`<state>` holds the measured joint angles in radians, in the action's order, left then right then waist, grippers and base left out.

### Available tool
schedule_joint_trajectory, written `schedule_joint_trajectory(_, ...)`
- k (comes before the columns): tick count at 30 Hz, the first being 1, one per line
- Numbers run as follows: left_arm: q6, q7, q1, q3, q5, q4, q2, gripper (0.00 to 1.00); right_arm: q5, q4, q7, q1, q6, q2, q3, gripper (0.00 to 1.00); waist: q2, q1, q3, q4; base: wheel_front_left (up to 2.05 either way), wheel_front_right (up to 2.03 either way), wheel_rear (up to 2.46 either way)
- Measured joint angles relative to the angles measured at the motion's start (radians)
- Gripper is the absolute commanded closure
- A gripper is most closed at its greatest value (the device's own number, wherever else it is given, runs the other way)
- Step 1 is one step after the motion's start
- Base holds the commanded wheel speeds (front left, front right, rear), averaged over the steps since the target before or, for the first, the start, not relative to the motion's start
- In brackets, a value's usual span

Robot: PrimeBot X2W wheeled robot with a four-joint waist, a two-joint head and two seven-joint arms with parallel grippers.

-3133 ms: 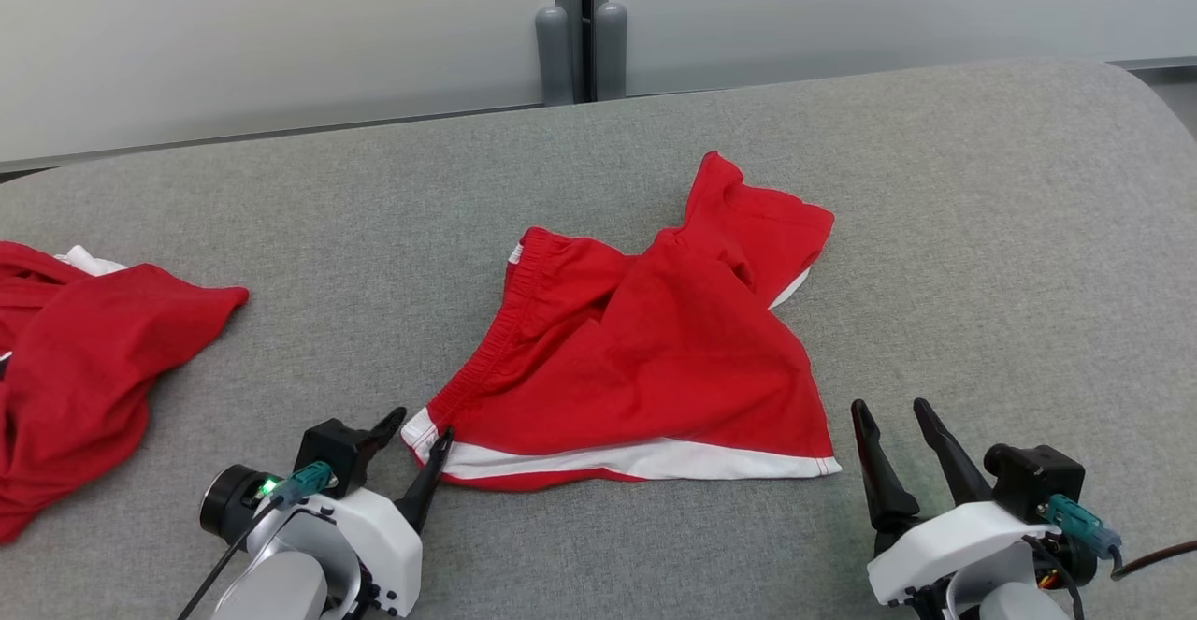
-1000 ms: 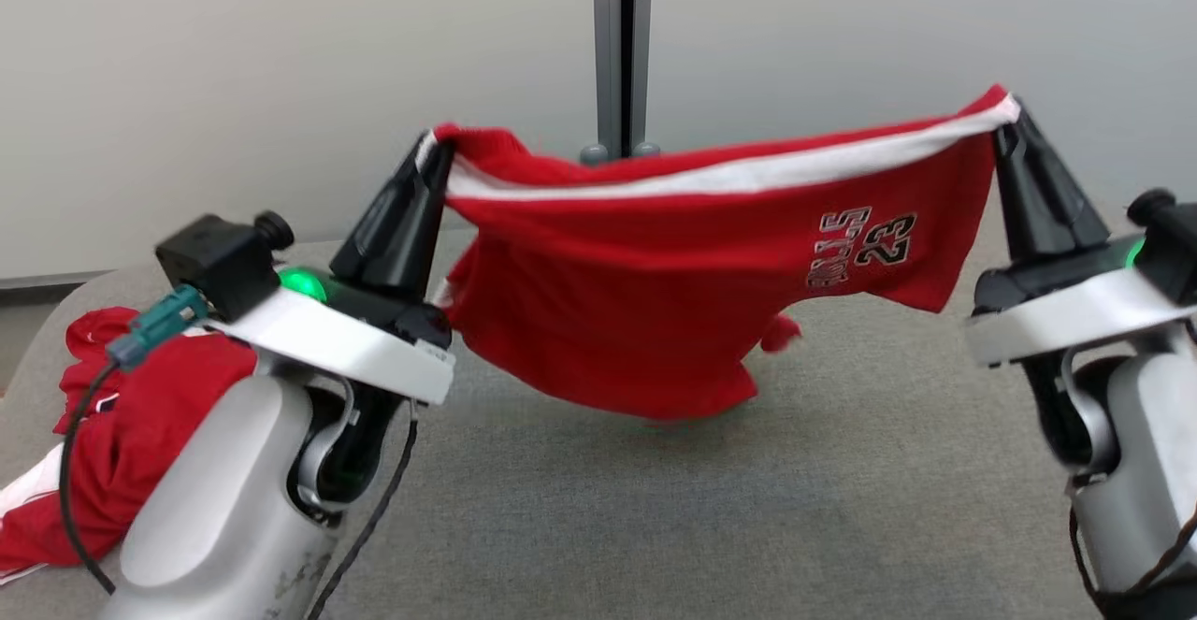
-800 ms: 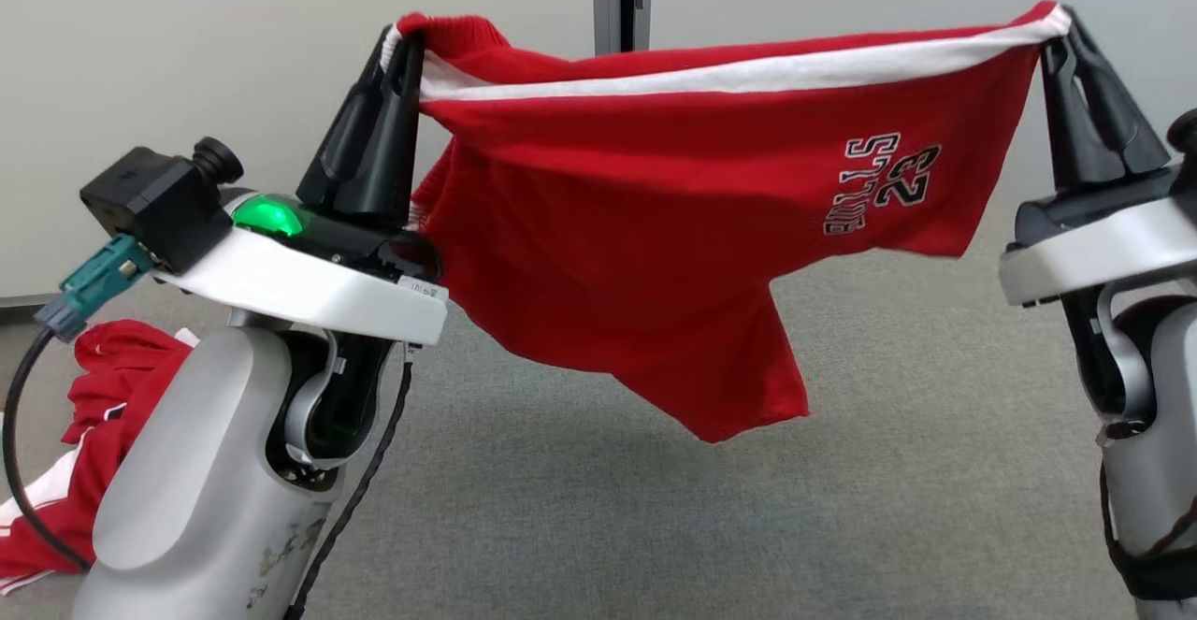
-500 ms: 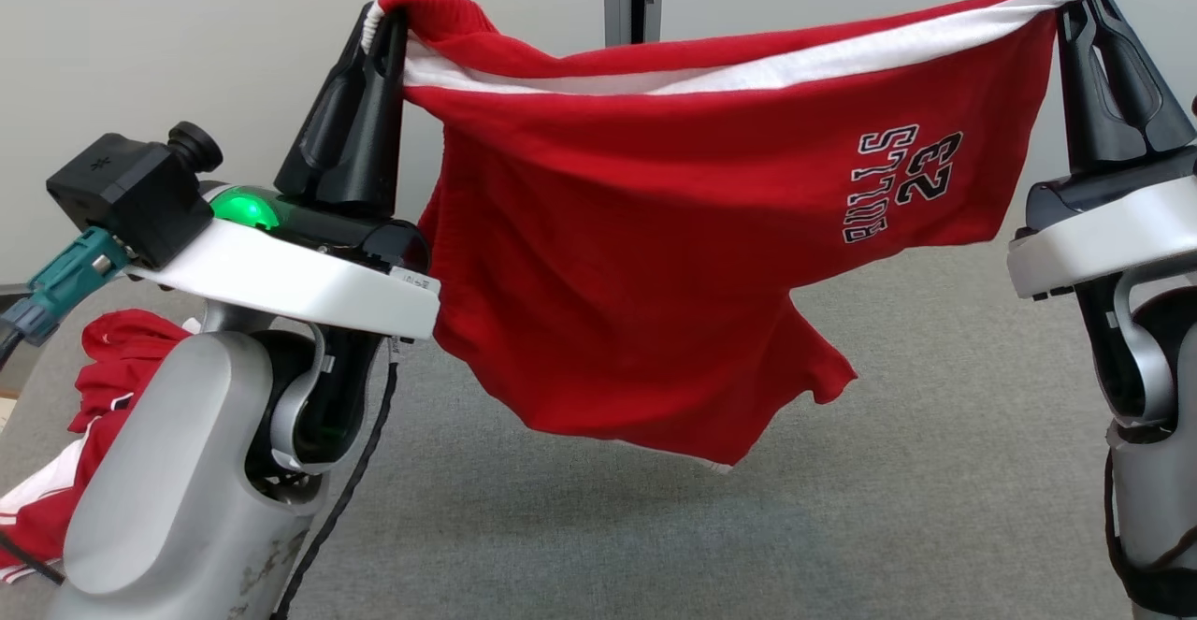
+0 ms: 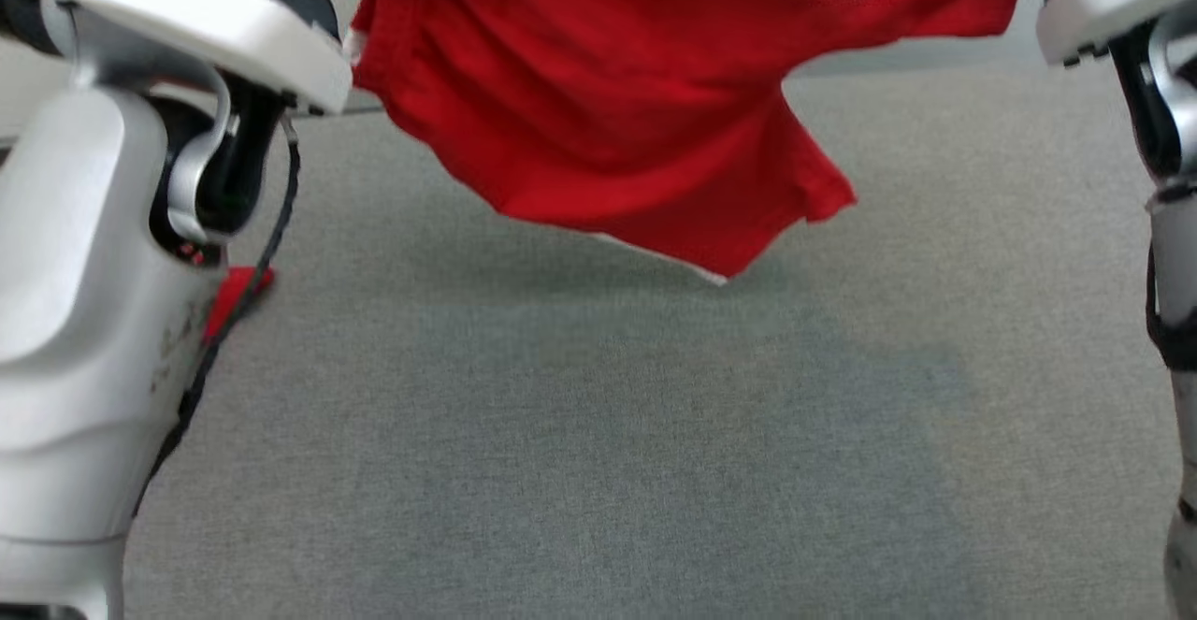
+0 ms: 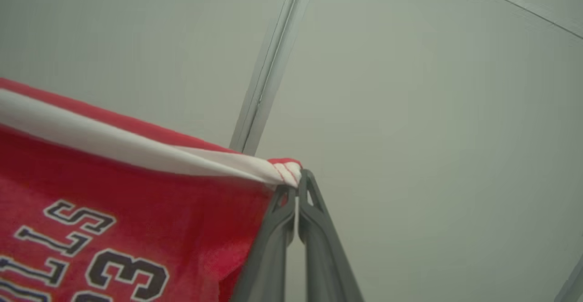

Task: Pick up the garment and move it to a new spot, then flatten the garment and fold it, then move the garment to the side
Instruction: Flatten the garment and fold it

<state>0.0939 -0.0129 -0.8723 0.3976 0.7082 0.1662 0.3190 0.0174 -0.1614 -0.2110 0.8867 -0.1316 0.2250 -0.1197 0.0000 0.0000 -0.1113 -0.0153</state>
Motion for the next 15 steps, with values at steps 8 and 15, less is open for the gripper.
schedule_joint_trajectory(8,-0.093,0.16,-0.446,0.018,-0.113,0.4,-0.046,1.0,-0.112,-0.416,0.254,0.448,0.0,-0.064,0.028,1.0,0.0,0.0,-0.261,-0.02,0.0,0.0,0.0)
schedule_joint_trajectory(15,-0.149,0.266,-0.592,0.024,-0.164,0.603,-0.079,1.0,-0.216,-0.63,0.412,0.542,0.0,-0.126,0.078,1.0,0.0,0.0,-0.402,-0.029,0.0,0.0,0.0)
